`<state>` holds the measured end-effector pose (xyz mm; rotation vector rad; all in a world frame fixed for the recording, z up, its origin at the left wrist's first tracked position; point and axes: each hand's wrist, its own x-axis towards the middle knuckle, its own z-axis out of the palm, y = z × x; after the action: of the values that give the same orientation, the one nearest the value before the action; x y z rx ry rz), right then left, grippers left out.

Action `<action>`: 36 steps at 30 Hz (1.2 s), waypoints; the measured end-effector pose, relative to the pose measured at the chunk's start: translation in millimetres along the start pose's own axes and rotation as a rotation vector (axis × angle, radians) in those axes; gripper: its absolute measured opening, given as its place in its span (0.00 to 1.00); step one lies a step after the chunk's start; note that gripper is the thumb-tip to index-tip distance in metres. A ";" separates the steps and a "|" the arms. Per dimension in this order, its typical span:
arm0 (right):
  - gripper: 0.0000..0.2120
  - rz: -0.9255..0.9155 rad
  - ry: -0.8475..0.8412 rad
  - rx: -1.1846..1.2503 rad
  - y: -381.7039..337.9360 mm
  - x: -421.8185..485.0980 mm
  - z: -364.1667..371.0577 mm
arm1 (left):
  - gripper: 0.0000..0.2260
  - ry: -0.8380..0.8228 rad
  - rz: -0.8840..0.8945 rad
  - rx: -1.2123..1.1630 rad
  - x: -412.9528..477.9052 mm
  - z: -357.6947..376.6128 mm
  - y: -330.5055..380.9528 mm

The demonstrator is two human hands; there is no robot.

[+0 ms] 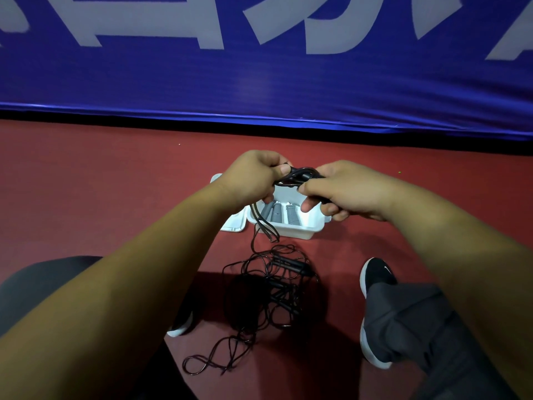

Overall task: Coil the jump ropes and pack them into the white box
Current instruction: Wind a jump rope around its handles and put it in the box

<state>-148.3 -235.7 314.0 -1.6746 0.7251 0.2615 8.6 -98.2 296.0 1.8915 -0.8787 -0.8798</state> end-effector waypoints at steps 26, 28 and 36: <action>0.10 0.052 0.141 -0.339 9.9 10.1 -0.3 | 0.06 -0.114 0.113 0.715 -13.8 -3.1 17.8; 0.12 0.056 0.156 -0.292 10.1 13.0 -0.2 | 0.05 -0.107 0.092 0.696 -15.2 1.2 16.8; 0.04 -0.031 0.154 0.132 6.9 18.8 1.3 | 0.12 -0.249 -0.027 0.260 -17.0 -0.3 6.5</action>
<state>-137.4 -240.9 297.9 -1.5901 0.8130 0.0618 -1.2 -86.4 305.9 2.0470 -1.1668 -1.0768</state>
